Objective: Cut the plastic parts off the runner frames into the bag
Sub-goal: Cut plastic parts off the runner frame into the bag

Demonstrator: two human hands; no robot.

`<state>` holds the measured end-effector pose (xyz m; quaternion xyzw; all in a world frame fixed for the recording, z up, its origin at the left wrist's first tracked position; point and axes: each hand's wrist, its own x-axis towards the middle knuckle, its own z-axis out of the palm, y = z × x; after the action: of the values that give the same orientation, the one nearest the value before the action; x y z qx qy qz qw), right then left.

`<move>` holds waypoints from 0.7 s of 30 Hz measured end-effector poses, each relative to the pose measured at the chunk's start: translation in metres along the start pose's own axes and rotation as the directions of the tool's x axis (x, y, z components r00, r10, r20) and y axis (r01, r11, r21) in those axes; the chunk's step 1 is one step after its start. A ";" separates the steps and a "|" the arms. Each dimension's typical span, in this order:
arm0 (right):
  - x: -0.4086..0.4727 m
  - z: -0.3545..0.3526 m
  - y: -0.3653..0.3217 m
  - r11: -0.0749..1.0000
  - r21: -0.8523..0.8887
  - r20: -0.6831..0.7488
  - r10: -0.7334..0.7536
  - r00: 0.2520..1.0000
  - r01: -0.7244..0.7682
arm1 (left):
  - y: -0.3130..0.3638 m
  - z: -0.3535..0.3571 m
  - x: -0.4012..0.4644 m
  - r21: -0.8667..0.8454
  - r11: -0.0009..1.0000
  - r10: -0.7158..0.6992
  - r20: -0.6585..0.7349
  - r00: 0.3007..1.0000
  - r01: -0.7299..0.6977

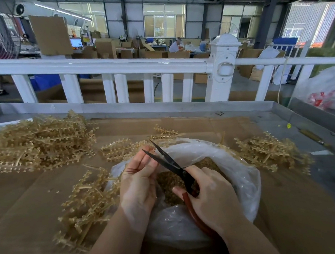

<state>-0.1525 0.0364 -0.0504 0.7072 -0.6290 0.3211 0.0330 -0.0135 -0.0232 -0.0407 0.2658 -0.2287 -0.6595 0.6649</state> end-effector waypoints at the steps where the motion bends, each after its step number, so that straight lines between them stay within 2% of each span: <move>1: 0.000 0.000 0.000 1.000 -0.003 -0.003 0.001 1.000 -0.001 | 0.000 0.001 -0.001 0.014 1.000 0.006 0.014 1.000 -0.006; 12: 0.000 0.000 0.001 1.000 -0.001 -0.018 0.024 1.000 -0.024 | 0.000 0.007 -0.006 0.202 0.977 0.057 0.055 0.997 -0.067; 21: 0.000 -0.001 0.002 1.000 0.016 0.001 0.024 1.000 -0.024 | -0.002 0.004 -0.003 0.192 0.972 0.116 0.092 0.989 -0.132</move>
<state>-0.1545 0.0362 -0.0500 0.6998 -0.6350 0.3263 0.0234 -0.0178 -0.0202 -0.0394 0.2891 -0.3355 -0.6008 0.6655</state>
